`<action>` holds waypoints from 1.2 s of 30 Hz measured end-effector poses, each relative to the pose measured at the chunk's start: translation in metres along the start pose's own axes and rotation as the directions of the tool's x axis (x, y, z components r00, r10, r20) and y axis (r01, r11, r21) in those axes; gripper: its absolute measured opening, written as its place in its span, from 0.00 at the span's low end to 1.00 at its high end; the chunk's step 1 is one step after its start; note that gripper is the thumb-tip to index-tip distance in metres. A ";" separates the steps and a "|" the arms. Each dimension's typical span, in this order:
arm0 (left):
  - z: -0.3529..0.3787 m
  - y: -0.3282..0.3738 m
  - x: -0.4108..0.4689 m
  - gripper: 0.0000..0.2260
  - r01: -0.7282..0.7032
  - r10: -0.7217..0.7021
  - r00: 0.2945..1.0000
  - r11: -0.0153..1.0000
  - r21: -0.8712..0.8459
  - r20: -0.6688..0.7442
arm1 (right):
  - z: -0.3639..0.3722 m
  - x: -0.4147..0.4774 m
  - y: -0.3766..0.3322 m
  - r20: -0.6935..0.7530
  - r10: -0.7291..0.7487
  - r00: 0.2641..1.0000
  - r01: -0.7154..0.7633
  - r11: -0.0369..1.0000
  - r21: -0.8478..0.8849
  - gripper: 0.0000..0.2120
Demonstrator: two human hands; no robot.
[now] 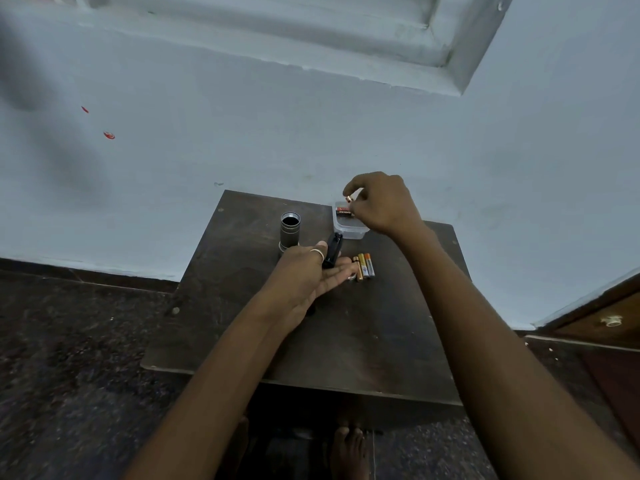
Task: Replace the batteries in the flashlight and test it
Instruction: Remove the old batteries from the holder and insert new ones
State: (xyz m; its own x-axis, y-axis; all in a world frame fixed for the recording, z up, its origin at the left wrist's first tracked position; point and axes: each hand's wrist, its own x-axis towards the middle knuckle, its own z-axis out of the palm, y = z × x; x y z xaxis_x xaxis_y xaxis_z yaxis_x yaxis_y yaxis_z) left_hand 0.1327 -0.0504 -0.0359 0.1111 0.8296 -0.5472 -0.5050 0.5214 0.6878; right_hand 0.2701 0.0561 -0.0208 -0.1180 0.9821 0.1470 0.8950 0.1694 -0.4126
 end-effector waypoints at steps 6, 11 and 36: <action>0.000 0.000 -0.003 0.15 0.012 -0.012 1.000 1.000 0.013 0.020 | -0.024 -0.074 -0.015 -0.274 0.221 0.936 -0.053 0.858 0.511 0.05; -0.003 -0.001 -0.003 0.15 -0.020 0.017 0.998 0.999 0.040 0.057 | -0.011 -0.114 -0.013 -0.242 0.372 0.896 -0.077 0.667 0.741 0.06; -0.003 -0.005 0.000 0.15 -0.137 0.128 0.986 0.987 0.086 0.106 | 0.024 -0.115 -0.021 -0.264 0.023 0.964 0.085 0.917 0.389 0.17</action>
State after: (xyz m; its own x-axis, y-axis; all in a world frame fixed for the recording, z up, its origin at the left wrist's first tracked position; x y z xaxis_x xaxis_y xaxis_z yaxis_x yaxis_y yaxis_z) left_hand 0.1328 -0.0540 -0.0407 0.1359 0.9059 -0.4010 -0.4401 0.4179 0.7948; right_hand 0.2547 -0.0583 -0.0504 0.0200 0.9289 0.3697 0.6434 0.2711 -0.7159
